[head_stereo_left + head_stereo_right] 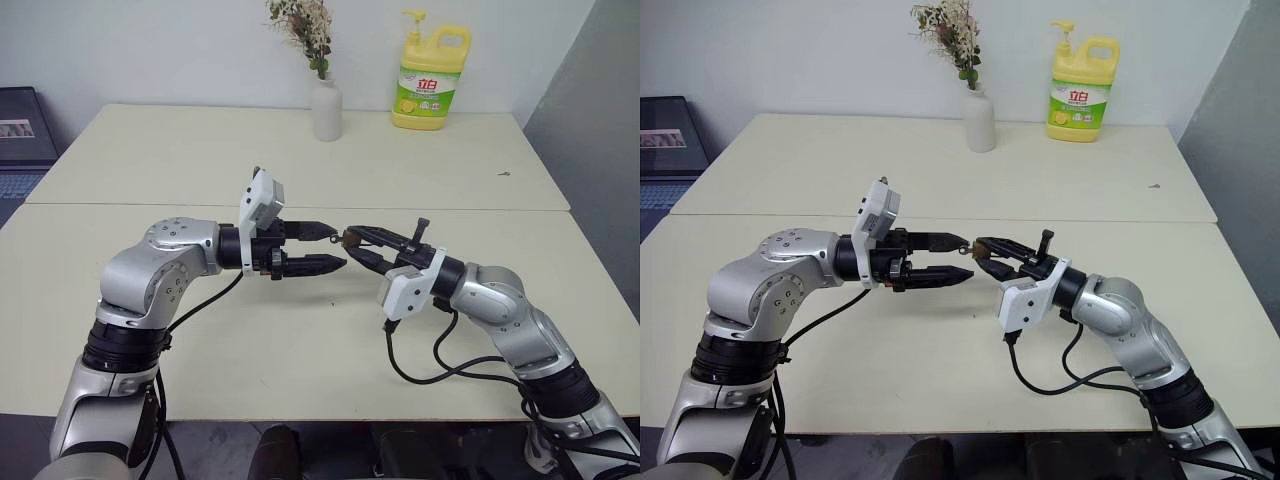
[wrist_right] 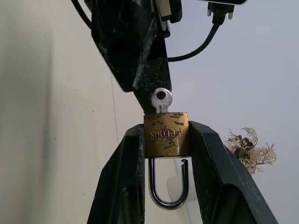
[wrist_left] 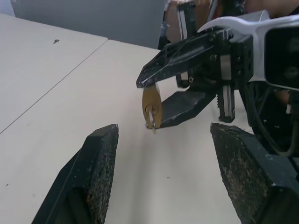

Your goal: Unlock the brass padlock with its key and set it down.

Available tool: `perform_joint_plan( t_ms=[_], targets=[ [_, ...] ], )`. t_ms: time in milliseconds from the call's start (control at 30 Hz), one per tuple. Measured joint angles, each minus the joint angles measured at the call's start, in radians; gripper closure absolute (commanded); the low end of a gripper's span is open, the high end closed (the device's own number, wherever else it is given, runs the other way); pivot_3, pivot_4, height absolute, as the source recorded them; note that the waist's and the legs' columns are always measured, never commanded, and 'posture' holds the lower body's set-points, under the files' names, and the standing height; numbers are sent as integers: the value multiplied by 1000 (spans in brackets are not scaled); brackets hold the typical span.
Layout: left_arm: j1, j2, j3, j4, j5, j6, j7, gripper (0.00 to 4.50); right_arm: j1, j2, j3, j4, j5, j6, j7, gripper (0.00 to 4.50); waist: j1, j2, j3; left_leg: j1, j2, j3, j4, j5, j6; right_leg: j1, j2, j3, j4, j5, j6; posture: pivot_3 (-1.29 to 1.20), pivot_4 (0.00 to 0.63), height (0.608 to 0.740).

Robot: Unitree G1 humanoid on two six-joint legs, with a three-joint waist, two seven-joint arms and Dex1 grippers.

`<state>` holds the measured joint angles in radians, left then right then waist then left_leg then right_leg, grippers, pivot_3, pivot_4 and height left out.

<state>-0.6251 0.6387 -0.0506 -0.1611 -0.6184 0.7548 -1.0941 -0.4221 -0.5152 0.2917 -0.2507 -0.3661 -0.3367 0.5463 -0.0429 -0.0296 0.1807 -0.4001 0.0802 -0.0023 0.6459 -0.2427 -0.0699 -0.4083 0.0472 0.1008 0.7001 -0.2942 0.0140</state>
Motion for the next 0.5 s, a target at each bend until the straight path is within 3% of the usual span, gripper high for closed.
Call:
perform_joint_plan(
  t_ms=[433,500],
  targets=[
    [-43,-38,-6,3,-13,41,57,1207,-22,0,3,0,-7,-45,3,3567,1,0,0,0,0,0,0,0,0,0,0,0,0,0,0,0,150,740],
    [-46,-40,-10,5,-11,40,56,1600,-23,0,4,0,-8,-47,3,3567,1,0,0,0,0,0,0,0,0,0,0,0,0,0,0,0,150,740]
  ],
)
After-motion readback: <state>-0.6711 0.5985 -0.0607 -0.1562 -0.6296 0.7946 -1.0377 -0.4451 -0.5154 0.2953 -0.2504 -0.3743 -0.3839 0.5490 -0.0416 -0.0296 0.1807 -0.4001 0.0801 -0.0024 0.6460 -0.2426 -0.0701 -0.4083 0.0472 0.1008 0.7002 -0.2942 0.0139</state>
